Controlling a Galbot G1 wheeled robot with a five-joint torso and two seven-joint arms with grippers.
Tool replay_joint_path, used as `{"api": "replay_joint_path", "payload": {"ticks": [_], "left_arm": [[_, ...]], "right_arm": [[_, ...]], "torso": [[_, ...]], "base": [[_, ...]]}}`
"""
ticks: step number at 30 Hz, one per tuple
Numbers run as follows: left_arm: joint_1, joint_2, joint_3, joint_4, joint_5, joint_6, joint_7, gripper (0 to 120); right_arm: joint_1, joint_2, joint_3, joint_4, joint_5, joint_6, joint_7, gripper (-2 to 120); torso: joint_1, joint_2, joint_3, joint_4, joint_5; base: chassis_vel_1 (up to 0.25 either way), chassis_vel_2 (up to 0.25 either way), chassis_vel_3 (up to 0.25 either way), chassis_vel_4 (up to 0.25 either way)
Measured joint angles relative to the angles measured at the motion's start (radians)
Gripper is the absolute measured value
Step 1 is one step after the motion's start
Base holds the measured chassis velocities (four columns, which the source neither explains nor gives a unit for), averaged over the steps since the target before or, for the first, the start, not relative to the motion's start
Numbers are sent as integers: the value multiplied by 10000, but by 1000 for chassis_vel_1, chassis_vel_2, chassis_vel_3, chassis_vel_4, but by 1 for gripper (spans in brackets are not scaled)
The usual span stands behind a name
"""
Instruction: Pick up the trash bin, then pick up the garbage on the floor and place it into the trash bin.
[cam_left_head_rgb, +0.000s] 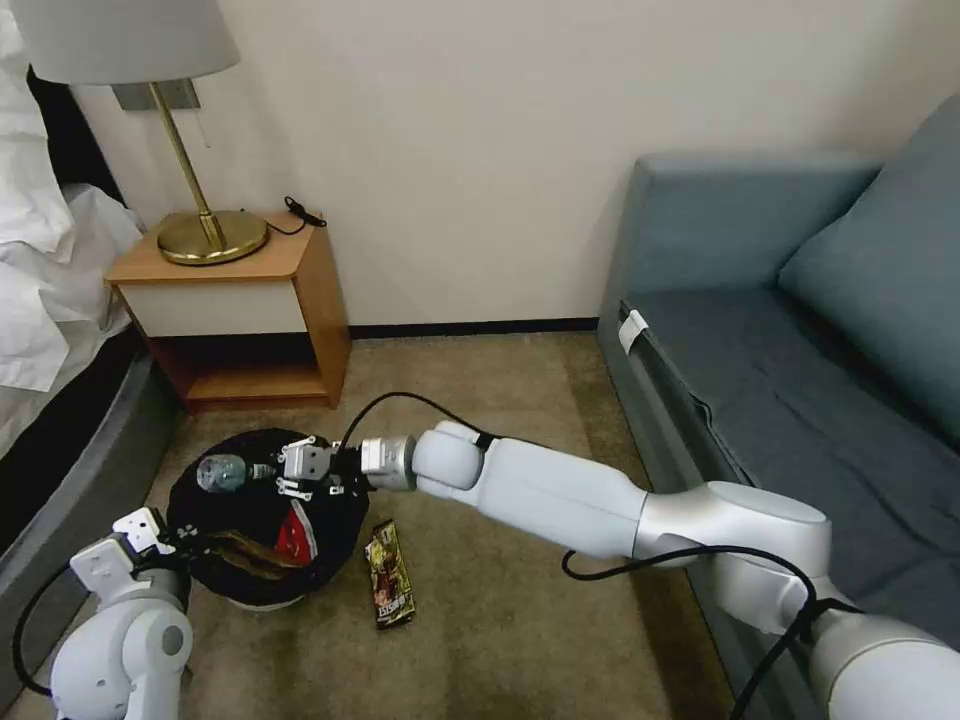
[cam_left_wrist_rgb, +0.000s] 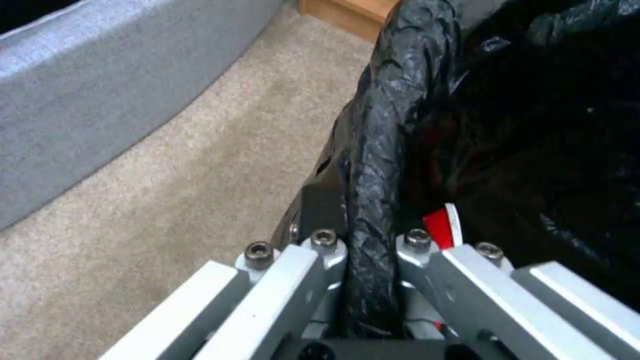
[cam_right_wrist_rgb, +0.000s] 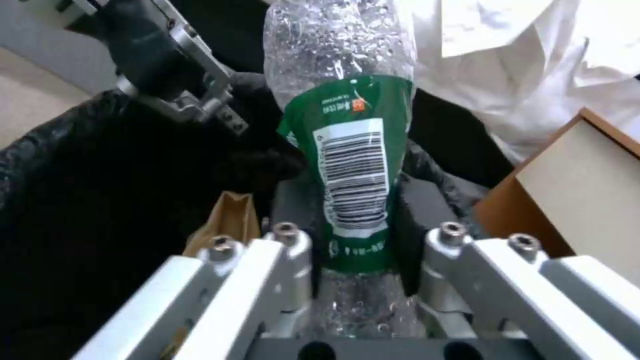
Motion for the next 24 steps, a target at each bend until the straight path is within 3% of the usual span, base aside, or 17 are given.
{"api": "replay_joint_path", "payload": {"ticks": [17, 21, 24], "left_arm": [[-26, -35, -5, 4, -5, 1, 4, 3], [-51, -28, -6, 7, -9, 1, 5, 3], [-56, -2, -34, 17, -20, 0, 5, 3]], "right_arm": [[32, -245, 253, 294, -80, -81, 283, 87], [68, -295, 429, 413, -41, -154, 378, 98], [76, -325, 698, 528, 45, -241, 552, 99]], "torso": [[0, 0, 0, 0, 1], [0, 0, 0, 0, 2], [0, 0, 0, 0, 1]], "base": [[0, 0, 0, 0], [0, 0, 0, 0], [0, 0, 0, 0]]}}
